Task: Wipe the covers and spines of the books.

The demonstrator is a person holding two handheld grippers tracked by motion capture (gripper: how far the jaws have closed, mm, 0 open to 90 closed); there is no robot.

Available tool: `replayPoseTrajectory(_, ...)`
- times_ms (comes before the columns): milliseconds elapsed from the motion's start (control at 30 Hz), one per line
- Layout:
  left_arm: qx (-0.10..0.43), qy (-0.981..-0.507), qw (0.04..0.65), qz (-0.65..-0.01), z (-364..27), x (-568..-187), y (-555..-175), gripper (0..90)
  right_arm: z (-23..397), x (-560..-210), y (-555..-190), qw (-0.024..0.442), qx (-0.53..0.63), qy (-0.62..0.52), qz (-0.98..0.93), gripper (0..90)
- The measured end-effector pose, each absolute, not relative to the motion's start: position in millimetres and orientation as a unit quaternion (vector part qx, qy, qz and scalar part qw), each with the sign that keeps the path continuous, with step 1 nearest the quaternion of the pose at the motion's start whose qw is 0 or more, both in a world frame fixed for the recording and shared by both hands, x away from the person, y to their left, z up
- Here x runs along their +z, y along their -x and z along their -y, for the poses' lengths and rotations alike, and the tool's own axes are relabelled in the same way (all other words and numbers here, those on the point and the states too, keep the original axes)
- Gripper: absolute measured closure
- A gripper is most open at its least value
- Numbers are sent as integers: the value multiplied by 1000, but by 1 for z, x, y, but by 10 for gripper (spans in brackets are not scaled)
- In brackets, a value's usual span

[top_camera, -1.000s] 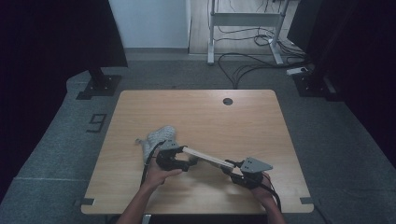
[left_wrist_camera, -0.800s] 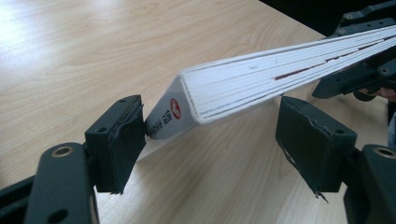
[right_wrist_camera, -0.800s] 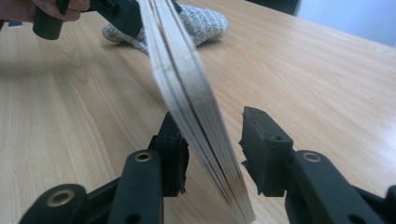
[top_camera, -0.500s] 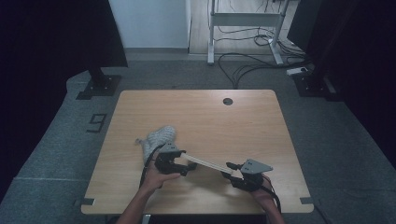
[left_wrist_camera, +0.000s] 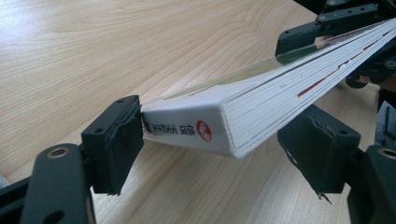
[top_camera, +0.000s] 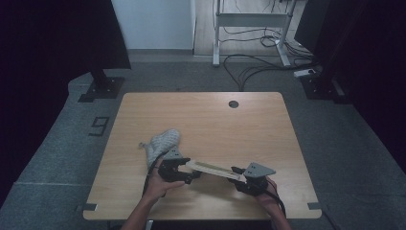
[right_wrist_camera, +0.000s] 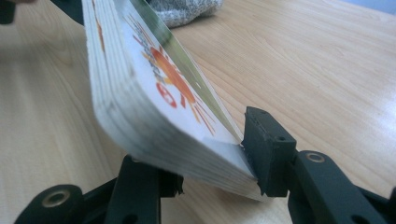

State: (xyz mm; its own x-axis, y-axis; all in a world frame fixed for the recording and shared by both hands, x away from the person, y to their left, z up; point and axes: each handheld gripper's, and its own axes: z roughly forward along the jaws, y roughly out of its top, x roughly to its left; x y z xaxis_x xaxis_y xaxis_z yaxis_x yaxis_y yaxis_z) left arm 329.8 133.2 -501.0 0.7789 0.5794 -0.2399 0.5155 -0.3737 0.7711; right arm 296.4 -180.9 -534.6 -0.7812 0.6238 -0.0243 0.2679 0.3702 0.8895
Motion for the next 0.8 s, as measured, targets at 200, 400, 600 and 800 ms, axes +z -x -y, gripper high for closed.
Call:
replayPoseTrajectory(200,37,-822,451,-345,-136,-500,-332,238,178,-535,-309,186,481,-271,-813,567)
replayPoseTrajectory(400,38,-822,443,-355,-135,-500,-337,240,177,-536,-324,192,474,-269,-816,540)
replayPoseTrajectory(600,31,-825,429,-366,-132,-504,-337,226,176,-539,-326,195,467,-292,-812,457)
replayPoseTrajectory(800,28,-830,418,-369,-130,-510,-338,222,177,-541,-324,193,466,-314,-804,396)
